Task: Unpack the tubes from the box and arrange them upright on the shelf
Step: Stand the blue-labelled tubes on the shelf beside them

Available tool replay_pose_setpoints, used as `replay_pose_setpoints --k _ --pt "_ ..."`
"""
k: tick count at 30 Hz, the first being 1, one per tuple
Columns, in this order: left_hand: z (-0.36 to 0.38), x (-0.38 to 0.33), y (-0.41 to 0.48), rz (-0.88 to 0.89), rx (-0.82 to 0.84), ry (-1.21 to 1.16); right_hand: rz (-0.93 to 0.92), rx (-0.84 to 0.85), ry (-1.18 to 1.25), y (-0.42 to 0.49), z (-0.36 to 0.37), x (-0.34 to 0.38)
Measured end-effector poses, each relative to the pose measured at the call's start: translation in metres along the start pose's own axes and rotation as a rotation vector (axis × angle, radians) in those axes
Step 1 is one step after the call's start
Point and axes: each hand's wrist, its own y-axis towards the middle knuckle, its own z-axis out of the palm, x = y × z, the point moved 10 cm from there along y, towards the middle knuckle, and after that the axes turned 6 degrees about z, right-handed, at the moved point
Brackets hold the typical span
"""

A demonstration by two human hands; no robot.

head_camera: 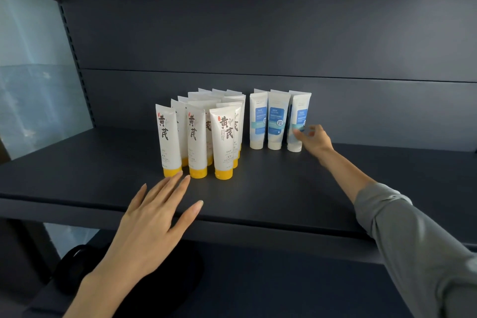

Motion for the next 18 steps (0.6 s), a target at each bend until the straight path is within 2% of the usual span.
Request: replay_pose_setpoints --k 3,8,13,18 --pt "0.004 0.002 -0.001 0.02 0.022 -0.014 0.013 0.021 -0.289 -0.023 -0.01 -0.003" --pt "0.006 0.006 -0.006 0.04 0.025 -0.049 -0.166 -0.089 -0.75 -0.093 -0.042 0.006" --pt "0.003 0.002 -0.007 0.109 0.018 -0.072 -0.228 -0.187 -0.896 -0.176 -0.073 0.005" --pt "0.004 -0.013 -0.012 0.184 0.002 -0.108 -0.181 -0.262 -0.987 -0.251 -0.1 -0.019"
